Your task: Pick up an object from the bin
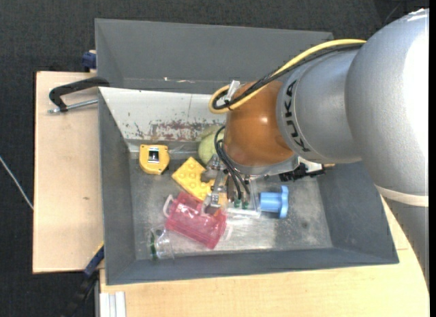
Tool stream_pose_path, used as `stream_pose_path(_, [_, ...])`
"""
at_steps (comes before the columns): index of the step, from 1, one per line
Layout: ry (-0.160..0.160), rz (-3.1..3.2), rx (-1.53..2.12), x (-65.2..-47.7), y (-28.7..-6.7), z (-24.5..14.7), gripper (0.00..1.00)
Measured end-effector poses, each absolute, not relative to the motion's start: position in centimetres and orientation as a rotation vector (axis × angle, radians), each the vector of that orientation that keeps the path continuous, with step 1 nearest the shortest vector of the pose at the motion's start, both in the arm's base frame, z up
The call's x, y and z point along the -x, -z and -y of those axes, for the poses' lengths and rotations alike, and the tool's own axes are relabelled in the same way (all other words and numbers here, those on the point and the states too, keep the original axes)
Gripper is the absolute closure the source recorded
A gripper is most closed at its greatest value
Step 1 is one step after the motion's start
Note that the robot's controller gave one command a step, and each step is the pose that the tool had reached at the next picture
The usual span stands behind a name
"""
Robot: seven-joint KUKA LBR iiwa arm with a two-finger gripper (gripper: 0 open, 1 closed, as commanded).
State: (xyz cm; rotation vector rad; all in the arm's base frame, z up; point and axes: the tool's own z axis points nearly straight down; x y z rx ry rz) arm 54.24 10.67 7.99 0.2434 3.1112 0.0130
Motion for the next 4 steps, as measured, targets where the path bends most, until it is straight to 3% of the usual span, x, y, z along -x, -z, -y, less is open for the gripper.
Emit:
stream_pose_path(1, [-0.013, -3.111, -0.244, -54.3, -8.0, -10.7, 1.00])
stream_pose_path(2, [-0.005, -3.129, -0.192, -54.7, -22.0, -15.4, 1.00])
stream_pose_path(4, [-0.004, -3.131, -0.195, -54.7, -21.9, -15.4, 1.00])
